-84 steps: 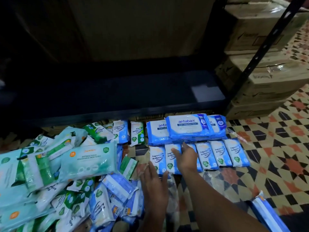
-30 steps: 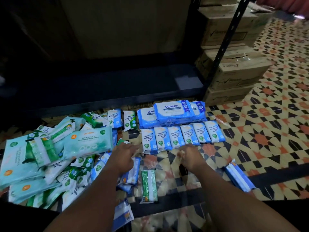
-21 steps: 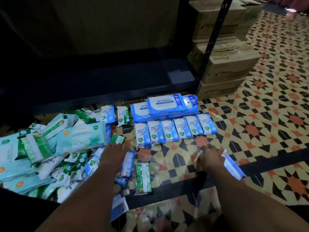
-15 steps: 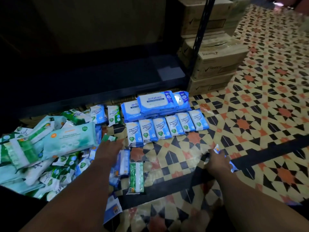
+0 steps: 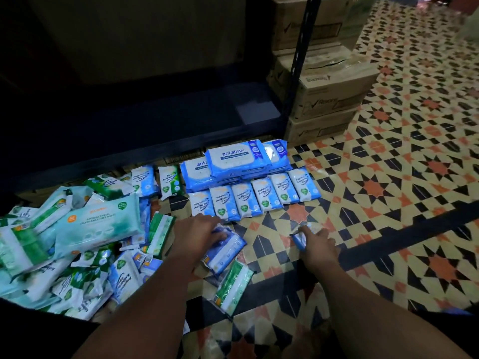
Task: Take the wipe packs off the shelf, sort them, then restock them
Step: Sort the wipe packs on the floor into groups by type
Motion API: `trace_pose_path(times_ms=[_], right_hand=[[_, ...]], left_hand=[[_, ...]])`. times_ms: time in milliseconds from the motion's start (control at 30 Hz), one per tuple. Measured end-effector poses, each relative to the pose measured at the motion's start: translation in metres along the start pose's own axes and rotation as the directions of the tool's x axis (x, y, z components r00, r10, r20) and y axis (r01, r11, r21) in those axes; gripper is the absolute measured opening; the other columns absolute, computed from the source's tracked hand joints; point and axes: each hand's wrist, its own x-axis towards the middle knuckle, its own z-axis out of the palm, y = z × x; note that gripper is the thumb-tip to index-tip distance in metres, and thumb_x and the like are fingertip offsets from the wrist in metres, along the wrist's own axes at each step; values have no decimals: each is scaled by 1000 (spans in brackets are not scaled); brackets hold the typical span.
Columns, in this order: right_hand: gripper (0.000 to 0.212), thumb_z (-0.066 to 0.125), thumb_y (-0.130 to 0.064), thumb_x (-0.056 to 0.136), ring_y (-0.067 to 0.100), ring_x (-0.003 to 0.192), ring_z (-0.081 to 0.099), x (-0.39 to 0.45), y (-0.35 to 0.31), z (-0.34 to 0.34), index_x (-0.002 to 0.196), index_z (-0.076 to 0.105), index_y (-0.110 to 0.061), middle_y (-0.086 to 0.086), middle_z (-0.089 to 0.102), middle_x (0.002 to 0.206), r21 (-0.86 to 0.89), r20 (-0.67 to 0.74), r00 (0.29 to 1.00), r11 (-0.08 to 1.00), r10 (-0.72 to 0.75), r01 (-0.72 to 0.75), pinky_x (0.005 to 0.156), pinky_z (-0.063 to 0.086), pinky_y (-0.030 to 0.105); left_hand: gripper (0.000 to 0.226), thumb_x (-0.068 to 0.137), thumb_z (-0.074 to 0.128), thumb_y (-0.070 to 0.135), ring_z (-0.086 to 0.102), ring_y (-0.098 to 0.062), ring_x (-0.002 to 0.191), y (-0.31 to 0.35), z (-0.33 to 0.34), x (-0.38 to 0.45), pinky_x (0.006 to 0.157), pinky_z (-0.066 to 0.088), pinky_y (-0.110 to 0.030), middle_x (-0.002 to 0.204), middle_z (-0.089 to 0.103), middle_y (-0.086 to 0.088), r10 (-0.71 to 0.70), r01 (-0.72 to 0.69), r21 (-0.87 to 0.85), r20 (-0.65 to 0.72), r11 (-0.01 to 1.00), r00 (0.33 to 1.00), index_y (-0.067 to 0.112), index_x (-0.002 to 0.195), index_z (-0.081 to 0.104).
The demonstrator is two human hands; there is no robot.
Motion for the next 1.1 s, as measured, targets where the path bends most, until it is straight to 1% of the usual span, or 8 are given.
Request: trace_pose_path(times_ms=[133,233,400,500,633,767,967,1100], right_hand=[[66,68,-26,92,34,120,50,-5,-18,4,149,37,-41,11,45,133,290,-70,995,953,-67,84,104,46,48],[61,69,-19,93,26,117,57,-9,-33,1,148,45,-30,3,53,131,601,-103,986,781,-134,169,98,48,36],[32,56,-13,100,25,93,65,-17,-60,-16,128,58,-28,7,63,113,963,139,985,245,-98,-112,70,58,38],[22,44,-10,102,27,84,63,-19,-66,-23,107,65,-15,10,68,95,978,194,970,111,-146,-179,68,53,38],[60,84,-42,71,36,121,61,-10,-79,-18,125,65,-24,11,64,134,972,210,961,141,-180,-186,98,51,58],[38,64,4,87,39,100,71,-19,-85,-33,113,67,-24,13,75,109,979,181,953,141,-242,-150,79,60,50],[28,72,-11,90,32,106,70,-15,-90,-36,115,66,-21,4,73,114,976,214,953,80,-215,-202,91,57,54],[82,93,-55,60,23,125,57,37,-75,4,132,60,-33,-10,58,138,982,169,968,119,-188,-148,104,47,60]], left_hand=[[38,98,56,52,60,-28,101,26,-13,0,69,41,-35,106,67,-3,-91,70,-263,-69,962,993,18,114,60],[30,98,62,39,63,-29,95,39,-18,5,65,43,-29,101,64,-6,-281,239,-729,67,641,957,13,110,52],[58,98,59,44,47,-34,128,57,-23,19,102,45,-49,157,33,-14,-473,473,-875,374,106,798,26,148,34],[99,80,70,69,34,-34,145,70,-39,19,110,36,-53,165,23,-4,-371,512,-853,510,-101,776,31,157,22],[90,72,85,43,49,-37,133,74,-39,22,99,45,-55,148,45,-7,-325,509,-853,518,-120,791,29,148,38],[19,89,47,12,56,-25,61,79,-47,25,58,45,-31,82,60,-12,-194,459,-774,579,-436,792,6,100,60],[21,92,47,13,69,-35,74,82,-33,37,67,52,-46,92,67,-20,-188,491,-751,613,-442,768,4,106,59],[16,98,51,9,68,-36,80,79,-13,47,67,56,-53,101,66,-23,-289,409,-814,542,-412,789,10,114,54]])
